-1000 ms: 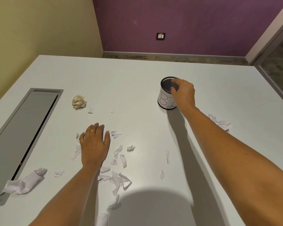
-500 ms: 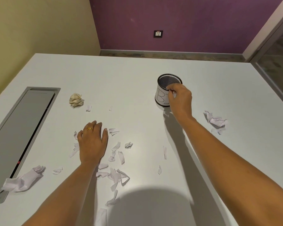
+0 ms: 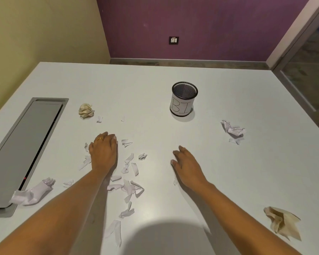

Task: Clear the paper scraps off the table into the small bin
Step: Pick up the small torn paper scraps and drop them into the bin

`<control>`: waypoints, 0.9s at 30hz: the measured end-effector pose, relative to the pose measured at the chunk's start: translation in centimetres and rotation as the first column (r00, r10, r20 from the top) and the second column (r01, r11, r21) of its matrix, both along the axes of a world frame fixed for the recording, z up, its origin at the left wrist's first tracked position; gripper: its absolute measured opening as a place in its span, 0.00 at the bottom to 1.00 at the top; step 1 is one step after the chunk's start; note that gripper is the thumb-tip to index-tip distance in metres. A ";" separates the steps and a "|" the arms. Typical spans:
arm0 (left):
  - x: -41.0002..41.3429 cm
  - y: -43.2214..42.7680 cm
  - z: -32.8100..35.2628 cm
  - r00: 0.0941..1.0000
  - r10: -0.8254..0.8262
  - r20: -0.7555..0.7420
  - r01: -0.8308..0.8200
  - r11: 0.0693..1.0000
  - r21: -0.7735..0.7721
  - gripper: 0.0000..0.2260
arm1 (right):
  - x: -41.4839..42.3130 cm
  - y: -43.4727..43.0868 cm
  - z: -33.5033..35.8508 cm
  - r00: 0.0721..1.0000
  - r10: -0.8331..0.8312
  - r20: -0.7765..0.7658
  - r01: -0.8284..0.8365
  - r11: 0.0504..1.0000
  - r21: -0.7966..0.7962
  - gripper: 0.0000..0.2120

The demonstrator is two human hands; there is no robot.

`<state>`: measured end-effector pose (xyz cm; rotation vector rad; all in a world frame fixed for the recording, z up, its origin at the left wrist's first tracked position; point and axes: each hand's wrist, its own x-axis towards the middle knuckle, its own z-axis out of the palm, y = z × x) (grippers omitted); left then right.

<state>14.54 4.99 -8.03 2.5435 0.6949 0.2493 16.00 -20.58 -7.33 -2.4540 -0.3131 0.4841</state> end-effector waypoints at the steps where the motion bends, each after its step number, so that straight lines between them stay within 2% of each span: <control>1: 0.0 0.0 0.2 1.000 0.003 -0.012 -0.003 1.000 -0.021 0.15 | -0.8 0.0 0.1 1.000 0.015 -0.008 -0.015 1.000 0.001 0.21; 5: 0.3 0.5 0.8 1.000 0.015 -0.014 -0.016 0.995 -0.099 0.16 | -4.1 0.0 0.2 0.995 0.095 -0.029 -0.096 0.995 -0.030 0.24; 8: 0.4 0.5 1.3 1.000 -0.013 -0.022 0.012 0.998 -0.067 0.15 | -5.8 -0.4 -0.1 0.990 0.139 -0.034 -0.141 0.987 -0.074 0.24; 10: 0.5 0.2 1.6 0.997 -0.067 -0.037 0.067 0.998 -0.018 0.15 | -6.6 -0.4 0.0 0.990 0.059 -0.127 -0.050 0.996 0.076 0.23; 12: 0.5 -0.4 1.7 0.988 -0.150 -0.044 0.152 0.988 0.028 0.15 | -7.1 -0.6 0.4 0.968 -0.053 -0.244 0.116 0.961 0.250 0.22; 13: 0.6 -0.7 1.7 0.981 -0.188 -0.043 0.190 0.981 0.041 0.15 | -7.2 -0.8 0.5 0.965 -0.063 -0.253 0.138 0.947 0.291 0.22; 17: 0.9 -1.6 1.9 0.962 -0.267 -0.058 0.268 0.963 0.015 0.14 | -7.1 -1.9 0.0 0.994 0.101 0.031 -0.103 0.992 0.077 0.17; 19: 1.0 -1.8 1.8 0.949 -0.304 -0.084 0.307 0.951 0.024 0.13 | -6.9 -2.2 -0.1 0.987 0.125 0.100 -0.127 0.992 0.012 0.13; 22: 1.3 -1.8 1.7 0.936 -0.329 -0.127 0.340 0.938 0.067 0.10 | -6.8 -2.0 0.1 0.986 0.121 0.115 -0.120 0.993 -0.014 0.07; 24: 1.5 -1.8 1.6 0.934 -0.319 -0.163 0.336 0.938 0.088 0.11 | -6.5 -1.7 0.5 0.995 0.080 0.066 -0.082 0.996 0.032 0.11; 25: 1.6 -1.8 1.6 0.933 -0.316 -0.171 0.335 0.937 0.096 0.13 | -6.3 -1.6 0.6 0.998 0.058 -0.010 -0.057 0.996 0.062 0.11; 27: 1.9 -1.9 1.7 0.936 -0.309 -0.168 0.330 0.938 0.110 0.15 | -5.9 -1.6 0.9 0.995 0.102 0.009 -0.102 0.995 0.010 0.12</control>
